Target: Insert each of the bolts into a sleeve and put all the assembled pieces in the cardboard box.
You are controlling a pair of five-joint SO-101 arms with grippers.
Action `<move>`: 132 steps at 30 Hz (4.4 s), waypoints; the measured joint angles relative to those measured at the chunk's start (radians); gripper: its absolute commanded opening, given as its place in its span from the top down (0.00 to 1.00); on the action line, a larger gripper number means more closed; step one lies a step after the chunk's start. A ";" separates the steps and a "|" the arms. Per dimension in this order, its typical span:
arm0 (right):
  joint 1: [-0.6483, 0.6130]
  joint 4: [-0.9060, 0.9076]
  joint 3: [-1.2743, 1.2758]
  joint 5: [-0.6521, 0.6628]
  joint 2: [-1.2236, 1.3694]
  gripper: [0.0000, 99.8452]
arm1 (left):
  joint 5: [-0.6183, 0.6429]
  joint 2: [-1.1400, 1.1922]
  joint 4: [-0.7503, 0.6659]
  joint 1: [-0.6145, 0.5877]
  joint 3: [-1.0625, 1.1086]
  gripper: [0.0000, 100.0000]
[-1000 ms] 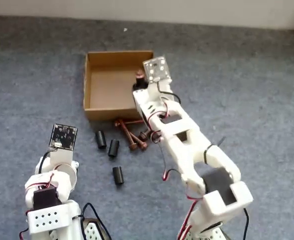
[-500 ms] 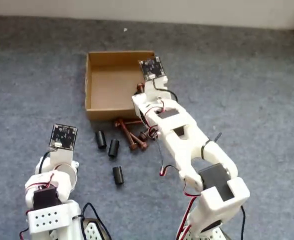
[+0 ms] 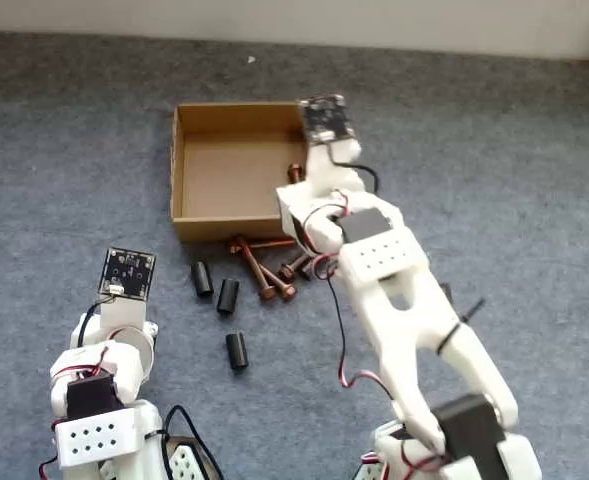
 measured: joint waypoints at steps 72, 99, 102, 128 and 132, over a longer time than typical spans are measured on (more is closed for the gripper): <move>0.017 0.396 -0.247 -0.477 0.546 0.99 | 0.000 0.000 0.000 0.002 0.000 0.98; 0.209 0.258 0.388 -0.302 -0.264 1.00 | -0.172 0.000 0.000 0.002 -0.035 0.98; 0.261 0.173 0.437 -0.302 -0.292 1.00 | -0.219 0.000 0.000 0.002 -0.120 0.98; 0.516 -0.127 0.569 -0.302 -0.293 1.00 | -0.678 0.522 0.049 0.324 -0.689 0.84; 0.516 -0.130 0.569 -0.302 -0.293 1.00 | -0.781 0.724 0.049 0.399 -0.741 0.82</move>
